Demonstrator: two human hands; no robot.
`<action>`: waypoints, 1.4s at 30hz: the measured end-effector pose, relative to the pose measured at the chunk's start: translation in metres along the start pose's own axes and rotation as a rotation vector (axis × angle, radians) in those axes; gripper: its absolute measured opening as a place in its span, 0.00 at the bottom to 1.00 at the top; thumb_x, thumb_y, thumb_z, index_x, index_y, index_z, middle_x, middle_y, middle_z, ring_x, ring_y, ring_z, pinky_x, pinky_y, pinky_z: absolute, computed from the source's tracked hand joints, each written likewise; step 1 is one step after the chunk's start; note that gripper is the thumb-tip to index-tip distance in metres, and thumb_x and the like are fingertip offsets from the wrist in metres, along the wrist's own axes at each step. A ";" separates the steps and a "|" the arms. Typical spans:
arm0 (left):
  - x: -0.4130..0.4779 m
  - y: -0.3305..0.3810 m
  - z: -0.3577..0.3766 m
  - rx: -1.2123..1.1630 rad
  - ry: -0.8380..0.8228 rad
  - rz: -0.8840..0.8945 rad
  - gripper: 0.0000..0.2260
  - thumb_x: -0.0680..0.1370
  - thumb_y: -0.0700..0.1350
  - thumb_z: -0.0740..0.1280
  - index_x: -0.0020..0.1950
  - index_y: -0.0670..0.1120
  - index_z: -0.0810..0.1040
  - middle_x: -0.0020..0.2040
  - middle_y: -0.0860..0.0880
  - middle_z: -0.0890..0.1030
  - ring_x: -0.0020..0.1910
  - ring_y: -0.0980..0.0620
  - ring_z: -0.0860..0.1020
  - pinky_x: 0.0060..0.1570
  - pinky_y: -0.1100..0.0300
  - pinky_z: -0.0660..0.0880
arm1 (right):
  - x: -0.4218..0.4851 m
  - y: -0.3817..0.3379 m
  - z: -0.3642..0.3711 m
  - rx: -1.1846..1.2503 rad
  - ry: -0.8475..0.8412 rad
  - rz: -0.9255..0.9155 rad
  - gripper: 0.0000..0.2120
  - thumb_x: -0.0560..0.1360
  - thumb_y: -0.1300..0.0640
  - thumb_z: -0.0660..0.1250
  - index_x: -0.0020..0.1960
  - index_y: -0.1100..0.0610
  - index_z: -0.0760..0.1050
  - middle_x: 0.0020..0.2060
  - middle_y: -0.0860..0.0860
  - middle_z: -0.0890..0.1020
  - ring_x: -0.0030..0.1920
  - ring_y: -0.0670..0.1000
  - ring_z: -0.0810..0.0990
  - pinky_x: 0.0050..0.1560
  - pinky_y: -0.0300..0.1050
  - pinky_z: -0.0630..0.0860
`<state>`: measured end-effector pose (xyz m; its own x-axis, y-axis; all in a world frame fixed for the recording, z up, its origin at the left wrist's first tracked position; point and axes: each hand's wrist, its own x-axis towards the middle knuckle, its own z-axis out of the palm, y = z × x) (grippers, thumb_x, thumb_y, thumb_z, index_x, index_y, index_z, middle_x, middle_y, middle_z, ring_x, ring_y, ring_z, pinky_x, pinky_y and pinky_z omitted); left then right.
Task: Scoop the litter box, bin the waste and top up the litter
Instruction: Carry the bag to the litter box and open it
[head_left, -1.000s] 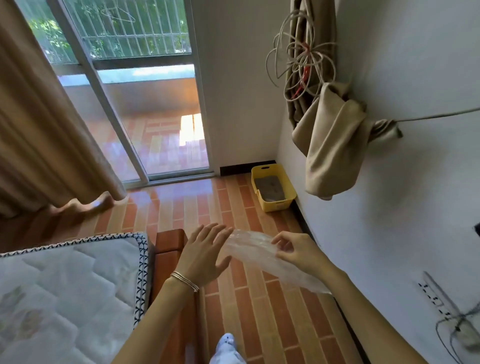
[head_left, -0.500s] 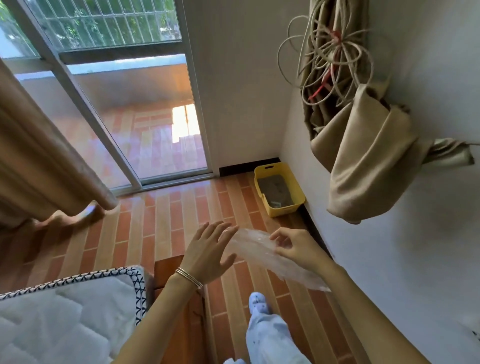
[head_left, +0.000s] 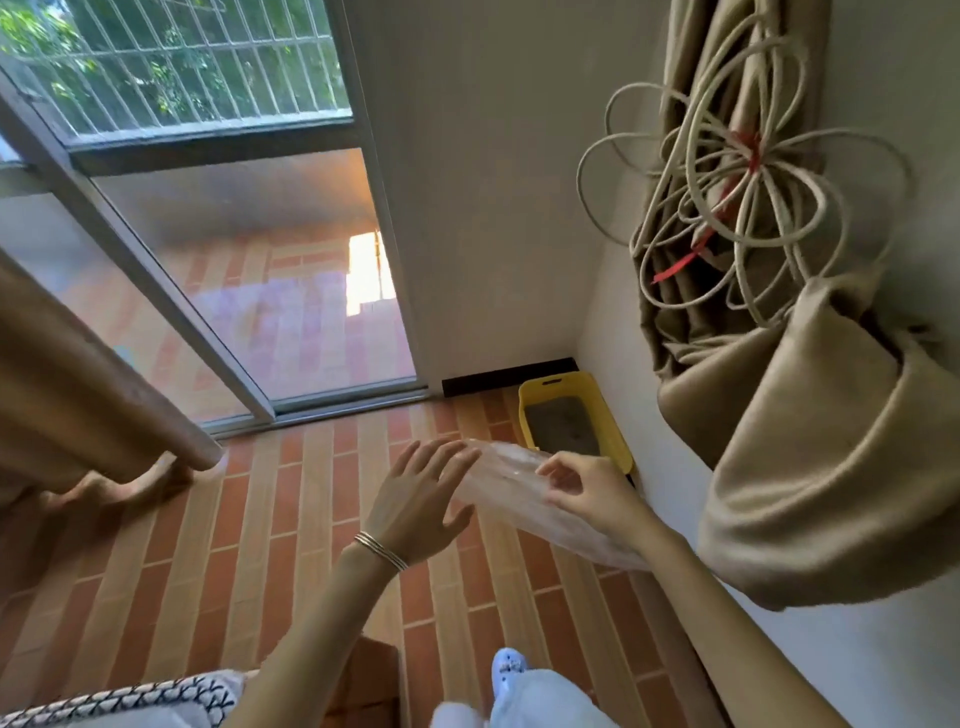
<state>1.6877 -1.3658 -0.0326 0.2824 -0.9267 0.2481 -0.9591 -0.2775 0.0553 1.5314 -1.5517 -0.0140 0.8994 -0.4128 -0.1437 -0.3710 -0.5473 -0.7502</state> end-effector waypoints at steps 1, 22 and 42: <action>0.009 -0.006 0.003 -0.004 0.001 -0.003 0.27 0.69 0.55 0.70 0.66 0.47 0.73 0.61 0.46 0.78 0.60 0.44 0.76 0.62 0.44 0.68 | 0.010 0.002 -0.005 -0.002 0.000 0.004 0.08 0.72 0.57 0.70 0.51 0.53 0.77 0.44 0.46 0.81 0.46 0.41 0.79 0.48 0.36 0.77; 0.168 -0.210 0.063 -0.107 -0.108 0.306 0.31 0.67 0.55 0.74 0.67 0.49 0.71 0.61 0.46 0.78 0.59 0.44 0.76 0.59 0.45 0.73 | 0.196 0.003 0.025 0.054 0.242 0.264 0.08 0.72 0.58 0.70 0.51 0.52 0.78 0.46 0.44 0.81 0.47 0.41 0.79 0.49 0.36 0.78; 0.321 -0.348 0.129 -0.169 -0.332 0.725 0.29 0.68 0.54 0.72 0.67 0.49 0.72 0.63 0.48 0.76 0.62 0.47 0.74 0.62 0.47 0.70 | 0.346 0.009 0.082 0.255 0.402 0.589 0.10 0.70 0.60 0.71 0.48 0.49 0.77 0.42 0.44 0.81 0.44 0.42 0.79 0.48 0.43 0.79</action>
<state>2.1140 -1.5992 -0.0969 -0.4447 -0.8955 -0.0203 -0.8877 0.4376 0.1429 1.8584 -1.6399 -0.1233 0.3977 -0.8451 -0.3572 -0.6552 0.0110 -0.7554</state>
